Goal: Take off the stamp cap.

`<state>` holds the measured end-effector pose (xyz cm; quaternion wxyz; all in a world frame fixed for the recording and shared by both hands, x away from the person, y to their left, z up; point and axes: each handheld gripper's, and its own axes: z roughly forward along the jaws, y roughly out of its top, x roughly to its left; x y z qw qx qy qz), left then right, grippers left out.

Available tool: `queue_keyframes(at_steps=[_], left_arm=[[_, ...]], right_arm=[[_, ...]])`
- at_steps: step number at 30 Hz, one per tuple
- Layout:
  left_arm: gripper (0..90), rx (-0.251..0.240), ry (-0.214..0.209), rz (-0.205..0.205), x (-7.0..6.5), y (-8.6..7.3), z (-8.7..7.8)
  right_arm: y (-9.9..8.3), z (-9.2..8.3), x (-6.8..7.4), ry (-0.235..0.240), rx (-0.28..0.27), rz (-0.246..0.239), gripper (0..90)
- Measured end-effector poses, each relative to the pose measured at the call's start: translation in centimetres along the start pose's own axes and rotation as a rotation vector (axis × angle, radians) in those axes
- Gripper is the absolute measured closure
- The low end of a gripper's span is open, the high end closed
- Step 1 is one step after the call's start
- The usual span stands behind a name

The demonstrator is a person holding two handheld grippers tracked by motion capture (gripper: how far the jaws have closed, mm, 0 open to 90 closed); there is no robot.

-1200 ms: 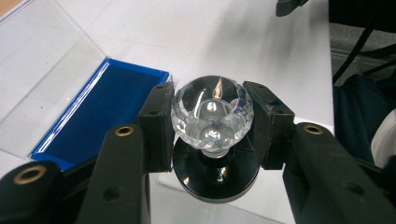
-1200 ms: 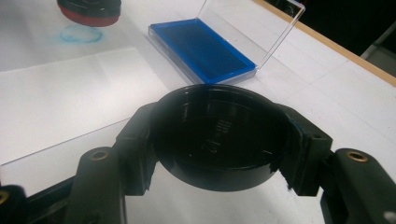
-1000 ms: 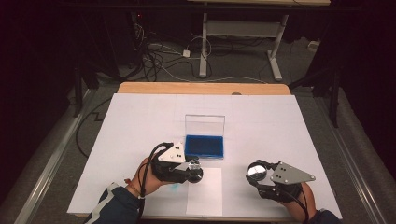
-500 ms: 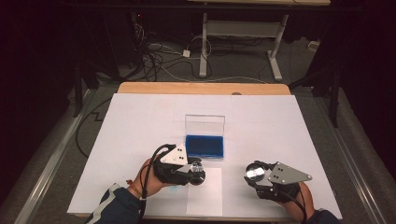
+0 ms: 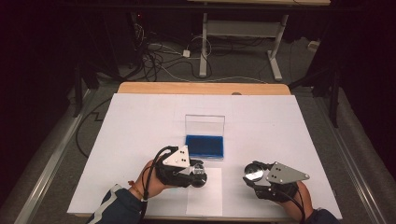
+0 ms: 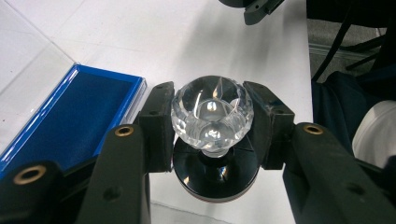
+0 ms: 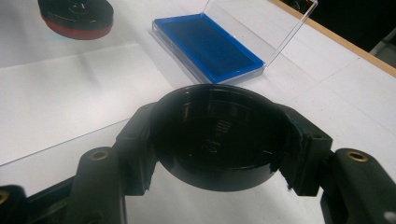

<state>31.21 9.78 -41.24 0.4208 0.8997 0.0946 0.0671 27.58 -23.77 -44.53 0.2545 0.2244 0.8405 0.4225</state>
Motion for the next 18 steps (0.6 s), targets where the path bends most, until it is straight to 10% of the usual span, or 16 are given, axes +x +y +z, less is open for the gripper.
queue_keyframes(at_steps=[18], left_arm=[[54.2, -0.053, 0.067, -0.02, 3.1, 2.1, 0.3]], right_arm=[[-0.1, 0.2, 0.1, 0.002, 0.007, 0.001, 38.8]])
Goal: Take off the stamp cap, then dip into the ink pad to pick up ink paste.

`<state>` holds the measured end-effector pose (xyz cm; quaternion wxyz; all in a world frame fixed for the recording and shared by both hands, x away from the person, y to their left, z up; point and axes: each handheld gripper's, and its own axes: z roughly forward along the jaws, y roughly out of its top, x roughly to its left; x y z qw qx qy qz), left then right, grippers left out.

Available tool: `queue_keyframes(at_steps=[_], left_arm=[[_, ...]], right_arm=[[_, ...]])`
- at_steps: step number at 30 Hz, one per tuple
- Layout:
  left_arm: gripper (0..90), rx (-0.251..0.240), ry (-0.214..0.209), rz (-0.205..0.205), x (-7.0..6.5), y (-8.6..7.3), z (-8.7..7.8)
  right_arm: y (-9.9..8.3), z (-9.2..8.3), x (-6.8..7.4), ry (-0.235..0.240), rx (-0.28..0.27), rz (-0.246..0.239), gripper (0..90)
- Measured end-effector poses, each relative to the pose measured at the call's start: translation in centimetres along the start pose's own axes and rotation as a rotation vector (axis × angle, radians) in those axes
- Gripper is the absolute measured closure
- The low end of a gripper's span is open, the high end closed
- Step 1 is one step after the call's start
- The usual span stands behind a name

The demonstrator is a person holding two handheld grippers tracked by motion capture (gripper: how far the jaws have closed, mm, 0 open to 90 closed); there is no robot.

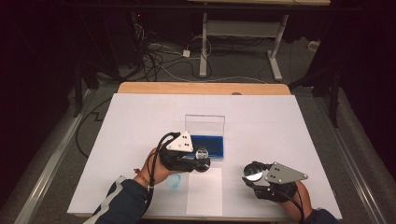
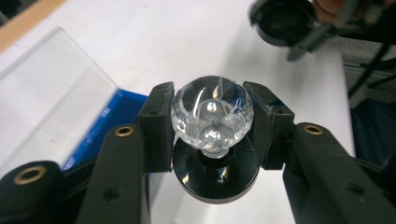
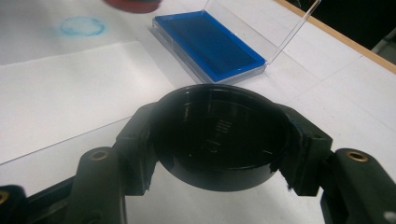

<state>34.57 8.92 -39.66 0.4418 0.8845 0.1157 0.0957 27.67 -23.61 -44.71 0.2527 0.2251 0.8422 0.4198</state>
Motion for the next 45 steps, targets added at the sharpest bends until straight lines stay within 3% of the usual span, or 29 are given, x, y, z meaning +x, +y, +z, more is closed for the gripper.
queue_keyframes(at_steps=[7, 15, 26, 29, 38, 45], left_arm=[[54.2, -0.003, 0.022, -0.044, 2.5, 0.9, 1.3], [54.2, 0.03, 0.04, -0.097, 4.7, 0.4, 3.3], [54.2, 0.059, 0.087, -0.124, 5.8, -0.4, 5.0], [54.2, 0.066, 0.124, -0.107, 5.8, -0.3, 5.4], [54.2, 0.084, 0.144, -0.115, 6.3, -0.8, 6.5], [54.2, 0.066, 0.134, -0.125, 6.5, -1.1, 6.7]], right_arm=[[-0.1, 0.2, 0.2, 0.012, 0.003, -0.002, 38.8], [0.0, 0.3, 0.1, 0.02, 0.0, -0.007, 38.8], [-0.1, 0.2, 0.2, 0.022, 0.002, -0.01, 38.8], [-0.1, 0.2, 0.3, 0.022, 0.007, -0.021, 38.8], [-0.2, 0.1, 0.3, 0.026, 0.009, -0.022, 38.8], [-0.2, 0.1, 0.3, 0.034, 0.011, -0.026, 38.8]])
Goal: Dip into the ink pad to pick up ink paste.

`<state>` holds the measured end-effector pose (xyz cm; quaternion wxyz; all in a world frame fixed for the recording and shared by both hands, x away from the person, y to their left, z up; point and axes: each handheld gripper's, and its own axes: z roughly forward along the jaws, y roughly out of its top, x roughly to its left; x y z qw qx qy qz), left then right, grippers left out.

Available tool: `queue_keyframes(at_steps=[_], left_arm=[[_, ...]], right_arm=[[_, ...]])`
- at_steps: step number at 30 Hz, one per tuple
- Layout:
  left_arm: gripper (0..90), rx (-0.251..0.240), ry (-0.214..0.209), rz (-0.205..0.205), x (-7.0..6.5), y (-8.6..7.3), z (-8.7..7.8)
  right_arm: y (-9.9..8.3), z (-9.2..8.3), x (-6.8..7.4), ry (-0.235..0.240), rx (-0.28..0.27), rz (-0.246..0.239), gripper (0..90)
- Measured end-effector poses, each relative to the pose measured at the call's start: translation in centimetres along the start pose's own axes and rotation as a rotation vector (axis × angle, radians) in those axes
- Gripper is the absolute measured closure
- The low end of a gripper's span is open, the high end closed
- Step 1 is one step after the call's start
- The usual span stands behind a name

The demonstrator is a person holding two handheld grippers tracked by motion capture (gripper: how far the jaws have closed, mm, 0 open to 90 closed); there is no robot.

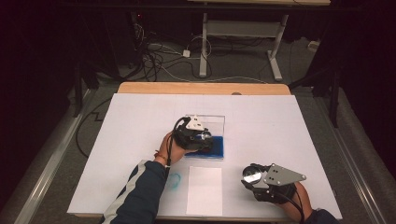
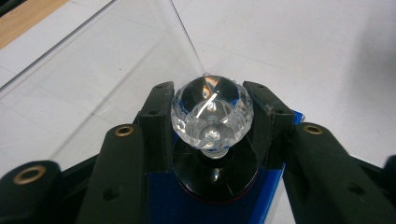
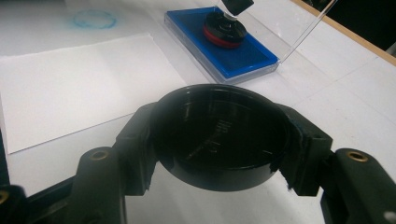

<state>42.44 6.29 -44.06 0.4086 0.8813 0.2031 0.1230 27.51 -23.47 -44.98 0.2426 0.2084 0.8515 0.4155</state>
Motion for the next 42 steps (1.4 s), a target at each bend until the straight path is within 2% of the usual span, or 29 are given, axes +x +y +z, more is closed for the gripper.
queue_keyframes(at_steps=[8, 12, 26, 31, 38, 41, 42], left_arm=[[54.0, -0.038, -0.029, -0.044, 0.1, -1.1, -0.2], [54.0, -0.04, -0.036, -0.053, 0.1, -1.2, -0.1], [54.3, -0.025, -0.052, -0.076, 0.2, -1.1, -0.1], [54.3, 0.0, -0.05, -0.073, 0.2, -0.8, -0.1], [54.3, 0.008, -0.057, -0.087, 0.4, -0.7, -0.2], [54.3, 0.023, -0.06, -0.08, 0.2, -0.3, -0.5], [54.3, 0.011, -0.071, -0.078, 0.1, 0.0, -0.8]], right_arm=[[-0.1, -0.1, 0.0, -0.001, 0.005, 0.0, 38.8], [0.0, 0.0, 0.1, 0.001, 0.01, -0.001, 38.8], [-0.1, 0.0, 0.0, -0.001, 0.011, 0.002, 38.7], [-0.1, 0.0, 0.0, 0.0, 0.011, 0.002, 38.7], [-0.1, -0.1, -0.1, -0.001, 0.007, 0.008, 38.7], [-0.1, -0.1, -0.1, -0.002, 0.006, 0.01, 38.7], [-0.1, -0.1, -0.1, -0.002, 0.006, 0.01, 38.7]])
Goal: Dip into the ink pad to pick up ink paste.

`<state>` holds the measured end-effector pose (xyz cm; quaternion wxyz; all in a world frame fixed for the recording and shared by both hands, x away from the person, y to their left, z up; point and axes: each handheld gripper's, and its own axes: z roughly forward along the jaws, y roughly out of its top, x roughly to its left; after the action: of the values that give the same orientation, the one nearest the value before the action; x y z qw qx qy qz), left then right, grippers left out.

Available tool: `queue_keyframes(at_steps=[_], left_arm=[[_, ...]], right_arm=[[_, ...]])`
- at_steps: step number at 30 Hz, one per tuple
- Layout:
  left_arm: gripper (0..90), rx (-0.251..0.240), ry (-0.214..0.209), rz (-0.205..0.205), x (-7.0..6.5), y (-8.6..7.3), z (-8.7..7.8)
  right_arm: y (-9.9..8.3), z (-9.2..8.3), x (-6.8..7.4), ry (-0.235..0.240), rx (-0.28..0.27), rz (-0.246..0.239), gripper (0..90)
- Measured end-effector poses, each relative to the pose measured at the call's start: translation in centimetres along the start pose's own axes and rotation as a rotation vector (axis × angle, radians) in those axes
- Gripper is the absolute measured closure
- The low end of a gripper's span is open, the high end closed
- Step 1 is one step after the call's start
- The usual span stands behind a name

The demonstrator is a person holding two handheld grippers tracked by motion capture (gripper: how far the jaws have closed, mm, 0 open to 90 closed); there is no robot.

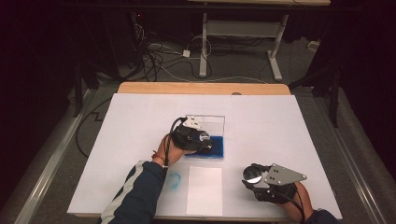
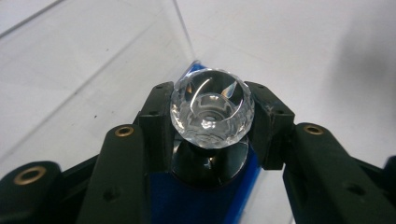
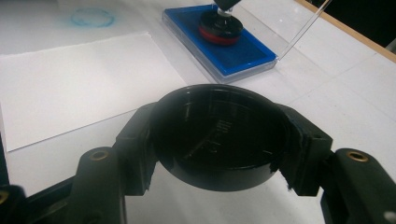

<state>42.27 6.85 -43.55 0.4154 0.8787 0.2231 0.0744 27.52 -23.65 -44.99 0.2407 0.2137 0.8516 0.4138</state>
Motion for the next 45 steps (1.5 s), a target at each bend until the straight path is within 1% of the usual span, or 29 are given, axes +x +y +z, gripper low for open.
queue_keyframes(at_steps=[1, 2, 3, 5, 7, 9, 10, 11, 13, 18, 21, 24, 25, 27, 29, 34, 35, 36, 37, 38, 39, 40, 42, 45], left_arm=[[54.3, -0.005, -0.001, 0.013, -0.2, 0.5, -0.4], [54.2, -0.007, 0.011, 0.03, -0.5, 1.0, -0.8], [54.3, -0.013, 0.011, 0.046, -0.7, 1.7, -1.2], [54.2, -0.021, 0.022, 0.075, -1.1, 2.9, -2.1], [54.2, -0.035, 0.025, 0.085, -1.3, 3.8, -2.9], [54.2, -0.029, 0.04, 0.108, -1.5, 4.5, -3.5], [54.2, -0.03, 0.045, 0.111, -1.4, 4.7, -3.7], [54.2, -0.034, 0.042, 0.106, -1.4, 4.8, -3.9], [54.2, -0.037, 0.054, 0.11, -1.3, 4.8, -4.2], [54.2, -0.043, 0.048, 0.094, -0.8, 4.7, -4.6], [54.1, -0.037, 0.034, 0.093, -0.8, 4.5, -4.6], [54.1, -0.024, 0.039, 0.101, -0.9, 4.1, -4.1], [54.1, -0.021, 0.03, 0.094, -0.9, 3.8, -3.8], [54.1, -0.005, 0.04, 0.094, -0.8, 3.1, -3.2], [54.1, 0.005, 0.034, 0.087, -0.6, 2.4, -2.5], [54.1, 0.031, 0.052, 0.077, -0.3, 0.5, -1.2], [54.1, 0.032, 0.044, 0.07, -0.1, 0.2, -1.2], [54.1, 0.032, 0.051, 0.063, 0.0, -0.1, -1.1], [54.1, 0.04, 0.054, 0.066, 0.1, -0.3, -1.1], [54.1, 0.038, 0.047, 0.058, 0.2, -0.5, -1.1], [54.1, 0.042, 0.054, 0.056, 0.3, -0.7, -1.1], [54.1, 0.049, 0.069, 0.061, 0.3, -0.9, -1.0], [54.1, 0.045, 0.055, 0.05, 0.5, -1.2, -1.0], [54.1, 0.031, 0.058, 0.048, 0.6, -1.5, -1.0]], right_arm=[[0.0, 0.0, 0.0, 0.0, -0.001, 0.0, 38.7], [0.0, 0.0, 0.0, -0.001, -0.001, 0.0, 38.7], [0.0, 0.0, -0.1, -0.003, -0.001, 0.002, 38.7], [0.0, -0.1, -0.1, -0.003, -0.003, 0.004, 38.7], [0.0, -0.1, 0.0, -0.003, -0.005, 0.001, 38.7], [0.0, -0.2, 0.0, -0.004, -0.006, 0.001, 38.7], [0.0, -0.2, -0.1, -0.004, -0.008, 0.0, 38.7], [0.0, -0.2, -0.1, -0.004, -0.008, 0.0, 38.7], [0.0, -0.2, 0.0, -0.004, -0.006, 0.002, 38.7], [0.0, -0.2, -0.1, -0.005, -0.006, 0.002, 38.7], [0.0, -0.2, -0.1, -0.004, -0.004, 0.001, 38.7], [0.0, -0.1, -0.1, -0.005, -0.003, 0.003, 38.7], [0.0, -0.2, 0.0, -0.005, -0.002, 0.001, 38.7], [0.0, -0.2, 0.0, -0.003, -0.001, 0.0, 38.7], [-0.1, -0.2, 0.0, -0.003, 0.001, -0.001, 38.7], [-0.1, -0.1, 0.0, -0.002, 0.006, -0.002, 38.7], [-0.1, -0.1, 0.0, -0.002, 0.007, 0.0, 38.7], [-0.1, -0.1, 0.0, -0.001, 0.007, -0.002, 38.6], [-0.1, -0.1, 0.0, -0.002, 0.008, -0.001, 38.7], [-0.1, -0.1, 0.0, -0.002, 0.007, -0.003, 38.7], [-0.1, -0.1, 0.0, -0.001, 0.007, -0.003, 38.7], [-0.2, -0.1, 0.0, -0.003, 0.008, -0.003, 38.7], [-0.2, -0.1, 0.0, -0.001, 0.009, 0.0, 38.7], [-0.1, 0.0, 0.1, 0.003, 0.013, -0.004, 38.6]])
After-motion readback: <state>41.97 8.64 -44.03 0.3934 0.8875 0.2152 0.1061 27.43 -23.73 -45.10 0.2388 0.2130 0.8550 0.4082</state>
